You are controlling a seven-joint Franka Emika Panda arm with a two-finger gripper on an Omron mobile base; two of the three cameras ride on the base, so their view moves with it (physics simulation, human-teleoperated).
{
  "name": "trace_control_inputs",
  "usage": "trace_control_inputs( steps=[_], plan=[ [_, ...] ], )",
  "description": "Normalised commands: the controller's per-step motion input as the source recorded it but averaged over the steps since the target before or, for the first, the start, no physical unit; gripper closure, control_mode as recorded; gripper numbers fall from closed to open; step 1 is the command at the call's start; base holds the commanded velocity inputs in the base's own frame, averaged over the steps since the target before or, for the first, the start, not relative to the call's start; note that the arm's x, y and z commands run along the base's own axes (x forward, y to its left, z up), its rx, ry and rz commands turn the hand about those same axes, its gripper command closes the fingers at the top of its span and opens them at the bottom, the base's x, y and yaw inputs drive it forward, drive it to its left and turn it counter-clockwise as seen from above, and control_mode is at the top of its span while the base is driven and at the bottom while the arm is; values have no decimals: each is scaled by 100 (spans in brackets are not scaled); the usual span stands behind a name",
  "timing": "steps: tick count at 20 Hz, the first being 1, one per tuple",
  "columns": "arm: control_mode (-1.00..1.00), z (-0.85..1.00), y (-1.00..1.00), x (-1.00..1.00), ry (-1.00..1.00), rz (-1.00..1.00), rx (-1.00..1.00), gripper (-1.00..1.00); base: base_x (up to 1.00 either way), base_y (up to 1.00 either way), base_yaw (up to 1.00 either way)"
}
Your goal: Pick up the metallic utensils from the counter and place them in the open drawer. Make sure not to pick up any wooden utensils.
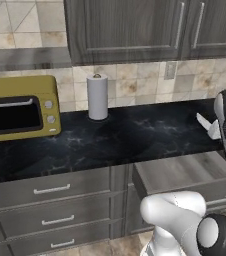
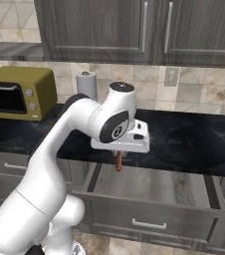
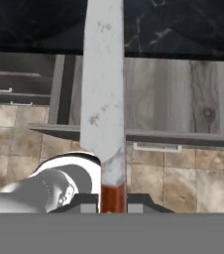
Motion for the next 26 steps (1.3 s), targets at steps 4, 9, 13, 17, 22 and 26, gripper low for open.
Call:
trace_control_inputs(
  steps=[4,9,13,17,22,26],
  plan=[
    [-100,-100,-18,6,0,23,5,100,0,0,0],
    [-100,-82,-18,24,1,31,0,100,0,0,0],
    [-100,-27,-11,38,0,33,0,100,0,0,0],
    [-100,-1,-11,13,5,30,0,100,0,0,0],
    [-100,-2,-2,26,6,8,-3,100,0,0,0],
    [-100,-24,0,15,0,0,-2,100,0,0,0]
  ],
)
